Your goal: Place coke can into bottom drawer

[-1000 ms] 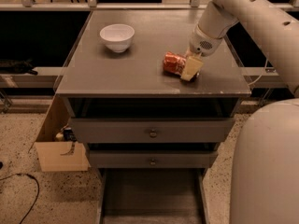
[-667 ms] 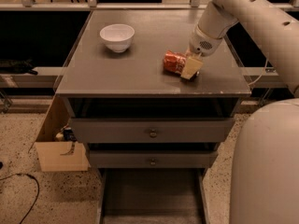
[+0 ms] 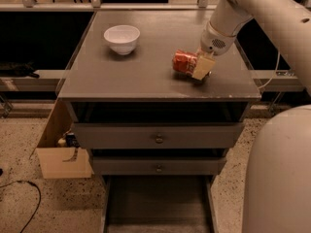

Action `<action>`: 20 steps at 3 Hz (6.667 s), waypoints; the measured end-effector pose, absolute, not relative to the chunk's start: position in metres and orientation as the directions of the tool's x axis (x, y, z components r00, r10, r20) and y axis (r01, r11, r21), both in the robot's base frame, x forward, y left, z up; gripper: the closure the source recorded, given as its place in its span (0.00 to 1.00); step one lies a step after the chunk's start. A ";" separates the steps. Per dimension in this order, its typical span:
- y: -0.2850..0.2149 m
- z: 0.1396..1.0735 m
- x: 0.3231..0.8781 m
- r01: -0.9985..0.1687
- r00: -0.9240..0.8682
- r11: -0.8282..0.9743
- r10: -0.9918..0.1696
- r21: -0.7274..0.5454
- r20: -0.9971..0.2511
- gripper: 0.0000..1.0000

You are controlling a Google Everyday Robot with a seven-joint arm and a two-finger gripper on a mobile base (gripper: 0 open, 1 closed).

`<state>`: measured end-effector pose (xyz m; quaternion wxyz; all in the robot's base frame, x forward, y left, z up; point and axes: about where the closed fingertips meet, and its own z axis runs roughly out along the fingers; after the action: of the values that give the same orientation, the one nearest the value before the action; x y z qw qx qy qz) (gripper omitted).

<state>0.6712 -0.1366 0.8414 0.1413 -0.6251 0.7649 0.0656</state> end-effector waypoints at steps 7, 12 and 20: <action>-0.188 0.814 0.364 -0.970 -0.239 0.214 -0.923 0.115 -0.301 1.00; -0.145 0.713 0.452 -0.923 -0.348 0.247 -0.863 0.295 -0.366 1.00; -0.111 0.503 0.361 -0.780 -0.540 0.258 -0.738 0.570 -0.405 1.00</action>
Offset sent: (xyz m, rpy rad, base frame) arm -0.1268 -0.1097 0.1000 -0.1253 -0.1010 -0.0490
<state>0.3607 -0.1106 0.5027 0.0279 -0.4788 0.7927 0.3763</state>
